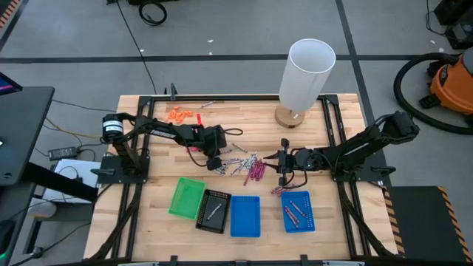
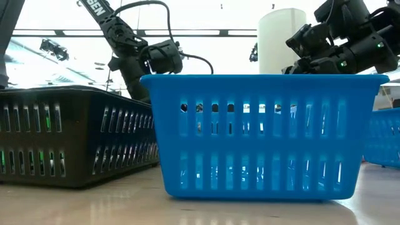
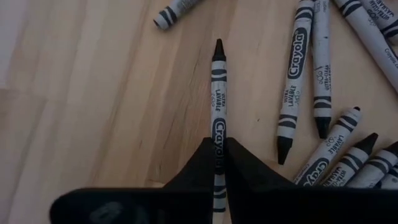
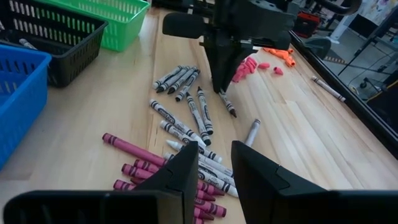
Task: Sort crayons
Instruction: Put the black crayon into the black bin
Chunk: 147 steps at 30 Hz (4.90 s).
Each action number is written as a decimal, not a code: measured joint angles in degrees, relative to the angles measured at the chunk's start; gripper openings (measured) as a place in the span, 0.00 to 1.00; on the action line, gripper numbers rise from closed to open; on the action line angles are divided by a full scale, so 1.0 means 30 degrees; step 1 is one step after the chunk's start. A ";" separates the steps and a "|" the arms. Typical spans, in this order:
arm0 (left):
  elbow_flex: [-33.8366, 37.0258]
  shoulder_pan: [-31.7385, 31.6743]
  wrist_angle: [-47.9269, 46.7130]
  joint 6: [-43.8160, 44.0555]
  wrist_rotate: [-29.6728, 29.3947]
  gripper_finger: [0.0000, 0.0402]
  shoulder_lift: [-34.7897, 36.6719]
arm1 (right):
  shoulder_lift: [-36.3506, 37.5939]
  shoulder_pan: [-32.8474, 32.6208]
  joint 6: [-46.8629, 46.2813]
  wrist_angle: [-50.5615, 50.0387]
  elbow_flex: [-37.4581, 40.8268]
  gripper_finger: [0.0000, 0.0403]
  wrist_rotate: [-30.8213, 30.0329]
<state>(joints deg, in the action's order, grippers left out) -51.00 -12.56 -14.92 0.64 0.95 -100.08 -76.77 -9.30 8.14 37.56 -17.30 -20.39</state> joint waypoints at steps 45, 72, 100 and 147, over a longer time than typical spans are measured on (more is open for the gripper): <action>-0.1736 1.2483 -0.3344 2.0444 -0.0856 0.03 0.3551 | 0.0007 -0.0357 -0.0561 -0.0378 0.0000 0.26 -0.0340; -0.2536 0.6618 -0.6263 1.1491 -0.0792 0.35 0.3851 | 0.0007 -0.0357 -0.0495 -0.0417 0.0000 0.26 -0.0340; -0.2921 0.0102 -0.0939 0.3330 0.1644 0.35 -0.0786 | 0.0007 -0.0216 -0.0350 -0.0356 0.0036 0.26 -0.0974; -0.9402 -0.0676 -0.3613 -0.5298 0.0695 0.03 -0.6395 | 0.0007 -0.0578 -0.1644 -0.1697 0.0073 0.26 -0.1445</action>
<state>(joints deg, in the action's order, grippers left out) -79.20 -14.59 -25.76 -15.25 3.04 -119.26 -76.75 -11.03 3.21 32.47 -17.08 -24.72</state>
